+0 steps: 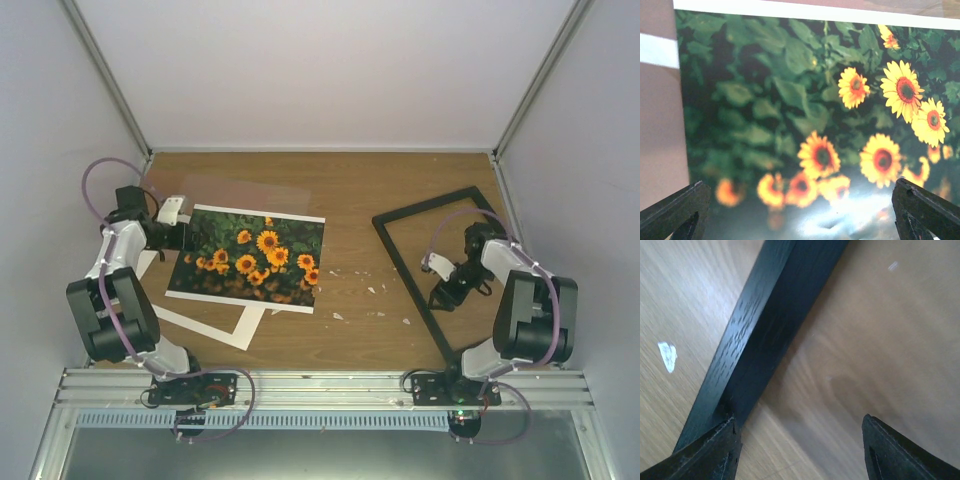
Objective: Put the photo into the frame
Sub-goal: Adjust the photo frame at the center of the board.
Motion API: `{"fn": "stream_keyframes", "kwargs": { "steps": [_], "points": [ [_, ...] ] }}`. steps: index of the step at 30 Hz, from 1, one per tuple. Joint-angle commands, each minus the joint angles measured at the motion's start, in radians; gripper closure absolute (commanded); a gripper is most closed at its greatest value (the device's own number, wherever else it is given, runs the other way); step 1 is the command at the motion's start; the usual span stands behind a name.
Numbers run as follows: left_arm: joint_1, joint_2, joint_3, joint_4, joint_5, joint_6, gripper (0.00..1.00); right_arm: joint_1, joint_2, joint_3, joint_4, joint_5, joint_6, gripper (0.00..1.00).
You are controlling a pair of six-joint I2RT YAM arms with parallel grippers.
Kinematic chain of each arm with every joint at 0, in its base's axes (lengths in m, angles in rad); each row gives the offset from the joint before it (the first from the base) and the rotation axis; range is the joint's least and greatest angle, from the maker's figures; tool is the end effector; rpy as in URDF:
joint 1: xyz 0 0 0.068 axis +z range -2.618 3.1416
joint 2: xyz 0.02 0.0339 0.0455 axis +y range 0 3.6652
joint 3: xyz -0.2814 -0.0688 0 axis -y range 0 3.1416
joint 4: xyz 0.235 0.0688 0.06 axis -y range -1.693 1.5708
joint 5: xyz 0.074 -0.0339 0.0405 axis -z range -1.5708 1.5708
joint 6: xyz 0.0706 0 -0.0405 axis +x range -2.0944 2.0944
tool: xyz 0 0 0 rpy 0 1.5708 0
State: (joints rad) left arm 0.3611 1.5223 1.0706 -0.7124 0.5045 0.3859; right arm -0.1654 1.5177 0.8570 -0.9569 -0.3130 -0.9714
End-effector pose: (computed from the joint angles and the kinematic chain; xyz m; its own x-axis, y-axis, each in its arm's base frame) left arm 0.2906 0.0733 0.2212 -0.8451 0.0331 -0.5336 0.2026 0.9435 -0.2624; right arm 0.2214 -0.0149 0.1566 -0.6969 -0.6801 -0.2276 -0.7171 0.6639 0.2121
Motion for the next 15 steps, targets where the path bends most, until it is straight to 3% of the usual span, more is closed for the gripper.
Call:
{"fn": "stream_keyframes", "kwargs": {
  "steps": [1, 7, 15],
  "points": [
    [-0.040, 0.047, 0.063, 0.017, 0.020, 0.021, 0.01, 0.011, 0.004, -0.077, 0.111, 0.058, 0.028, 0.35],
    [-0.093, 0.133, 0.190, -0.028, 0.012, 0.029, 0.01, 0.073, 0.115, -0.064, 0.182, 0.017, 0.097, 0.43],
    [-0.136, 0.181, 0.270, -0.060, -0.021, 0.033, 0.01, 0.259, 0.248, 0.051, 0.226, -0.081, 0.177, 0.44]
  ]
}}
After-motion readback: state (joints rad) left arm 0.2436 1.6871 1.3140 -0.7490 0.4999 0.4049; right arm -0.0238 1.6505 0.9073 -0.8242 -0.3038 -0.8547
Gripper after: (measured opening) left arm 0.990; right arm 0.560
